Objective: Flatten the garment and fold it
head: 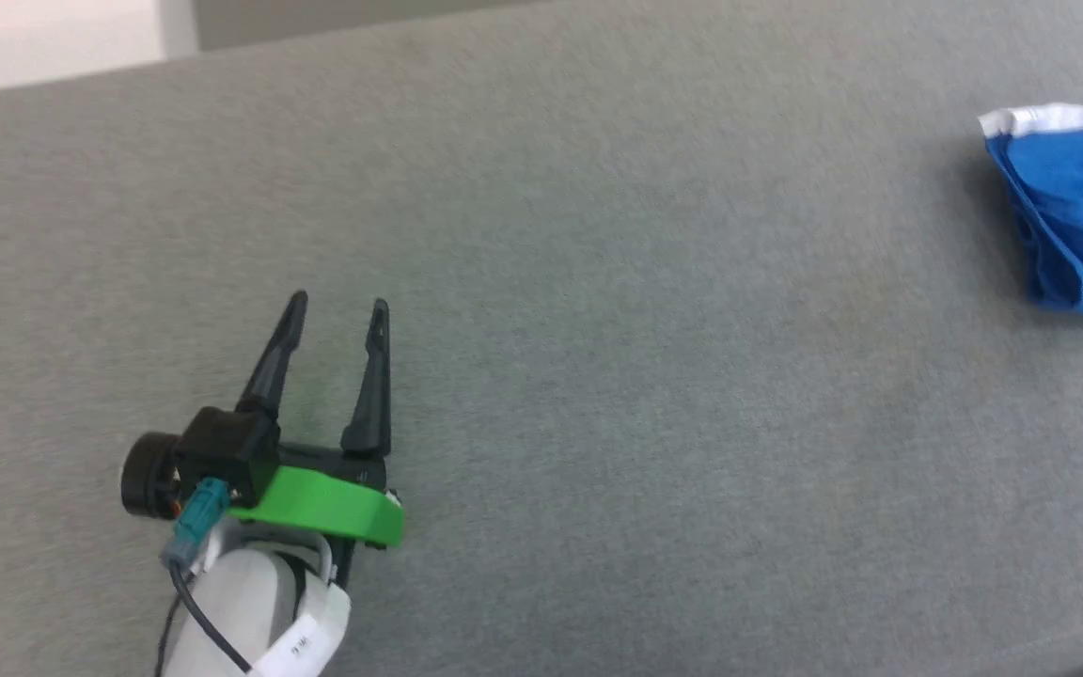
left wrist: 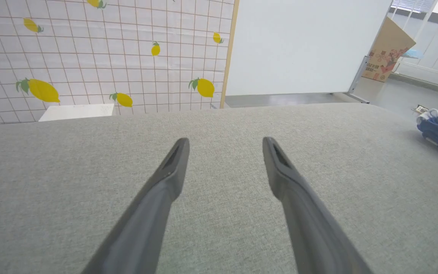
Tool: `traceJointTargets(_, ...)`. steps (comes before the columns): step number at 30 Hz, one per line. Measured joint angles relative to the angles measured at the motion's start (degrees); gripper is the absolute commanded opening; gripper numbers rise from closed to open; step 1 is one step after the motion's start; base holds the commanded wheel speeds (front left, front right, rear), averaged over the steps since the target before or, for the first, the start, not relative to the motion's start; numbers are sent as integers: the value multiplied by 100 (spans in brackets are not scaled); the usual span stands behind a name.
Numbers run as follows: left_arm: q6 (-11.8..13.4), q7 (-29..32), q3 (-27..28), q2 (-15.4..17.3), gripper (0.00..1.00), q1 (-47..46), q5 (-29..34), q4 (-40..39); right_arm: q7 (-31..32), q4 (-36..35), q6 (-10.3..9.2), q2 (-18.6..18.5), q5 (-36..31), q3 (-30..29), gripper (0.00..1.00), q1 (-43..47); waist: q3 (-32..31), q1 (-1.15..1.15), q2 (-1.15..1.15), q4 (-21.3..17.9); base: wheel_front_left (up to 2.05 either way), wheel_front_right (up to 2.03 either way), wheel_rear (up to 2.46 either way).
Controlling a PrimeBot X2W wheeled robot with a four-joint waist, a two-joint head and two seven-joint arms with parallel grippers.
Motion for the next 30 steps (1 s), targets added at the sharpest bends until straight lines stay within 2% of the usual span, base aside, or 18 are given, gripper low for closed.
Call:
traceJointTargets(11,23,-7,-73,-208,100,460,-196,208,-1329,-1917,0,412,1179,204,100,1881,-843,0,0,754,0,0,0)
traceJointTargets(20,34,-7,-169,-232,100,642,-452,307,-1716,-3678,0,1220,1234,290,100,3592,-1364,0,0,1453,0,0,0)
traceJointTargets(25,102,-7,-215,-232,100,645,-530,312,-1758,-3982,0,1416,1139,431,100,4192,-1533,-1,0,1768,0,0,0)
traceJointTargets(30,105,-7,-238,-232,100,666,-536,378,-1781,-4161,0,1461,1073,561,100,4539,-1676,0,0,1977,0,0,0)
